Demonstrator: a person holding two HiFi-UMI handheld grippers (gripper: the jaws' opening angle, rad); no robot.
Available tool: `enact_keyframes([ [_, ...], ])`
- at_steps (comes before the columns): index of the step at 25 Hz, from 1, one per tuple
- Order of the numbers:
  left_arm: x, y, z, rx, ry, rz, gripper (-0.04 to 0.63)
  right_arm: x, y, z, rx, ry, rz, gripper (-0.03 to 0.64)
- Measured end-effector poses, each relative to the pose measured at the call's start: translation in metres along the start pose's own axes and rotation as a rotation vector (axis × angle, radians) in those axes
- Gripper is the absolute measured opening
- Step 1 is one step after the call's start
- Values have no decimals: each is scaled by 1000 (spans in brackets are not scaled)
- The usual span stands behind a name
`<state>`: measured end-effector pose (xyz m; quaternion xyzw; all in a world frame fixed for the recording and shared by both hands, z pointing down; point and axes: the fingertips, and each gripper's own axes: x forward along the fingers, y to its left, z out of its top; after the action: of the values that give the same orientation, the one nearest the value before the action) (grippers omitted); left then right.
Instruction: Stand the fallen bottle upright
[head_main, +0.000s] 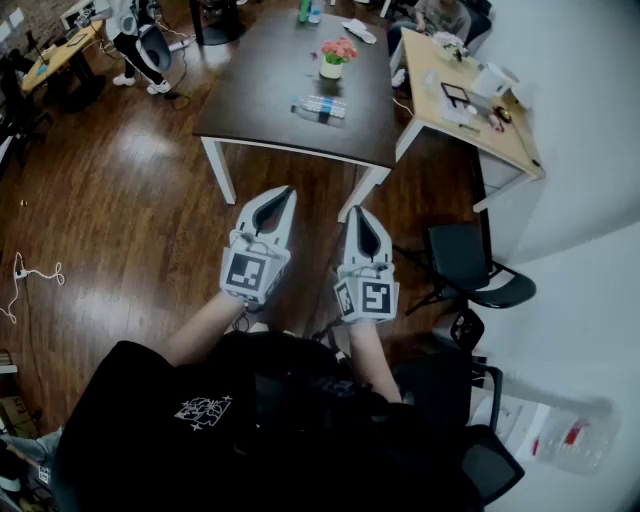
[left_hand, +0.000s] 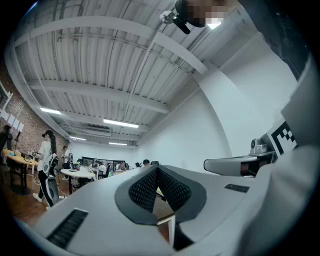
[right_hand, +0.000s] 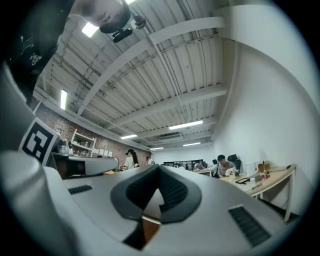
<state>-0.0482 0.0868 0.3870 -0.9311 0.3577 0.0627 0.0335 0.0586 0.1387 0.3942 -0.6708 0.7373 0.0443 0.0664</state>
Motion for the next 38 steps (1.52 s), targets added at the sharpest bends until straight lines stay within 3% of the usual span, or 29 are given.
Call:
enact_keyframes([
  [9, 31, -4, -14, -3, 5, 14, -6, 16, -27, -20, 12, 26, 32, 26],
  [19, 96, 35, -29, -10, 4, 13, -6, 83, -53, -38, 19, 55, 39, 26],
  [38, 299, 191, -58, -23, 29, -78, -6, 337, -111, -75, 29, 60, -15, 26],
])
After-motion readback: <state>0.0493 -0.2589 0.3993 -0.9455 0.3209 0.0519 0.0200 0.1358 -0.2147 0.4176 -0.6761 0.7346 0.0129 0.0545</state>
